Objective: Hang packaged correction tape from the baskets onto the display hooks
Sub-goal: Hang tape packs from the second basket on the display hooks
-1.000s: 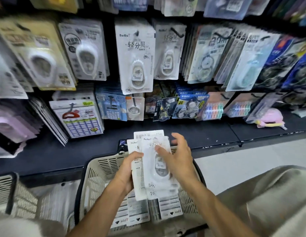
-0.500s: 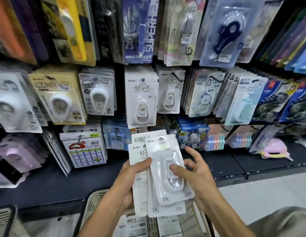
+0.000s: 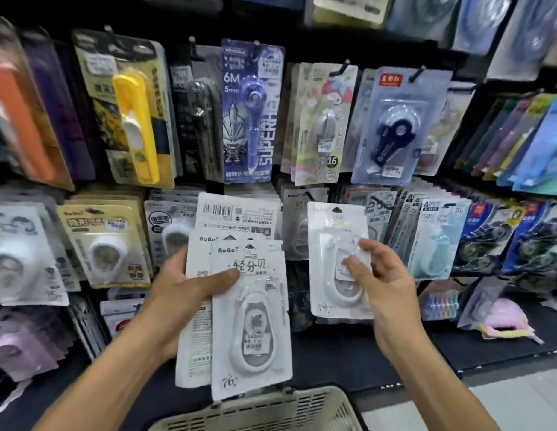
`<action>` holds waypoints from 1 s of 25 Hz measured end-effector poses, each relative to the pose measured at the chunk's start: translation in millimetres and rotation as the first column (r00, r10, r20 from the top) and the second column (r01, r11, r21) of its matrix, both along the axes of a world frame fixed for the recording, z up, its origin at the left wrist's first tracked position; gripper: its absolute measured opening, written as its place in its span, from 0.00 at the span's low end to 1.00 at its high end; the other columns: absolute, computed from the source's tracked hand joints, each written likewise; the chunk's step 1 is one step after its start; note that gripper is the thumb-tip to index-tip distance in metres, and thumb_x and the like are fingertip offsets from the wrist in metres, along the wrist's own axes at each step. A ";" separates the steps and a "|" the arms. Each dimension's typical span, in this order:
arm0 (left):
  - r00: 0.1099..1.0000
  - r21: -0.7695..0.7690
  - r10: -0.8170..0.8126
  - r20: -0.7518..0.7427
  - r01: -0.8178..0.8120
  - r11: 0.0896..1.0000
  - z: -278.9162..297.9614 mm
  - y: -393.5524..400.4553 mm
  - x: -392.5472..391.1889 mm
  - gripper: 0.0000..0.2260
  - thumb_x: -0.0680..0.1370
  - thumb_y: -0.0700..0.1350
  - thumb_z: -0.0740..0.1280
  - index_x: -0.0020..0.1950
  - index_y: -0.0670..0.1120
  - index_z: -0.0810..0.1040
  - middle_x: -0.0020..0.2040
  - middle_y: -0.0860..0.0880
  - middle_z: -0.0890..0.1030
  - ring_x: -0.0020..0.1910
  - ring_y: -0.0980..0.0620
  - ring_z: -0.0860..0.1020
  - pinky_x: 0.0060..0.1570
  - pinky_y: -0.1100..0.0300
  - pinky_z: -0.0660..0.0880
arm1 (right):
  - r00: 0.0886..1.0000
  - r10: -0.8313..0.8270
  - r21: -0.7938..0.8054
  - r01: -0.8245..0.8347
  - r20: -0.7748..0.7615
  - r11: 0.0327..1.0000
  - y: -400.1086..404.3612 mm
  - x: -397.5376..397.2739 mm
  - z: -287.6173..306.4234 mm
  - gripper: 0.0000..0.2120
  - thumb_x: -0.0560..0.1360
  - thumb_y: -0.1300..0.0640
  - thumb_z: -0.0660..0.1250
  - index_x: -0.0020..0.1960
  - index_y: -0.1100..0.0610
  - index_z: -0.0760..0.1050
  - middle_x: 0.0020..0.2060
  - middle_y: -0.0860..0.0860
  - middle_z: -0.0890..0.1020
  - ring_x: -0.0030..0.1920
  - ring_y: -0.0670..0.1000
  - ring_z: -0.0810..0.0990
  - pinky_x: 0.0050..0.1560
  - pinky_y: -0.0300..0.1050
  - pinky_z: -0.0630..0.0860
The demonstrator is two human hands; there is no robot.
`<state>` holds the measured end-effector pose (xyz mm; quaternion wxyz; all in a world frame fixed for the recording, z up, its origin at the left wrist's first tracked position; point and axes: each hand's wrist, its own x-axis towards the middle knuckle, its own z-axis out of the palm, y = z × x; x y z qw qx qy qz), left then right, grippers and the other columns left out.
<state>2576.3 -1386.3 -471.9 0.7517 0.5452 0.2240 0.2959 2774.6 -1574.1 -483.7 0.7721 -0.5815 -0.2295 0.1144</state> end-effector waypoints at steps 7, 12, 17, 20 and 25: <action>0.996 -0.082 0.044 0.078 -0.038 0.996 -7.9 10.2 6.1 0.21 0.61 0.38 0.77 0.54 0.49 0.83 0.50 0.43 0.88 0.44 0.40 0.87 0.33 0.50 0.83 | 0.985 -0.046 -0.207 0.081 0.167 0.975 11.2 10.0 1.9 0.10 0.74 0.53 0.75 0.53 0.39 0.82 0.54 0.40 0.85 0.61 0.48 0.81 0.59 0.49 0.77; 0.992 -0.081 0.056 0.115 -0.047 0.996 -3.6 3.5 15.6 0.24 0.62 0.40 0.77 0.58 0.47 0.82 0.52 0.44 0.88 0.47 0.42 0.87 0.36 0.51 0.84 | 0.924 0.060 -0.534 0.165 0.378 0.829 23.8 14.2 10.6 0.17 0.78 0.47 0.70 0.66 0.41 0.75 0.65 0.39 0.75 0.70 0.47 0.71 0.68 0.51 0.72; 0.981 -0.060 0.152 0.121 -0.145 0.988 -8.5 0.5 22.1 0.23 0.60 0.46 0.81 0.55 0.49 0.84 0.51 0.47 0.88 0.48 0.44 0.87 0.42 0.49 0.84 | 0.892 0.437 -0.408 -0.358 0.117 0.840 31.2 -39.5 -8.3 0.23 0.67 0.36 0.77 0.58 0.42 0.80 0.55 0.45 0.85 0.56 0.49 0.84 0.50 0.39 0.80; 0.985 -0.018 0.135 0.111 -0.134 0.991 -7.6 1.0 24.2 0.31 0.58 0.51 0.86 0.59 0.49 0.82 0.53 0.48 0.88 0.51 0.45 0.87 0.52 0.46 0.81 | 0.891 0.454 -0.261 -0.439 -0.004 0.859 32.6 -56.0 -29.5 0.24 0.64 0.44 0.82 0.55 0.52 0.82 0.50 0.53 0.88 0.50 0.55 0.87 0.44 0.42 0.82; 0.974 -0.034 0.179 0.138 -0.176 0.984 -7.2 12.9 20.7 0.22 0.62 0.49 0.80 0.55 0.50 0.84 0.51 0.48 0.88 0.48 0.45 0.87 0.41 0.51 0.84 | 0.986 0.120 -0.035 -0.125 -0.116 0.992 25.1 -18.7 -12.6 0.18 0.68 0.56 0.74 0.56 0.59 0.78 0.47 0.56 0.88 0.45 0.56 0.88 0.38 0.42 0.82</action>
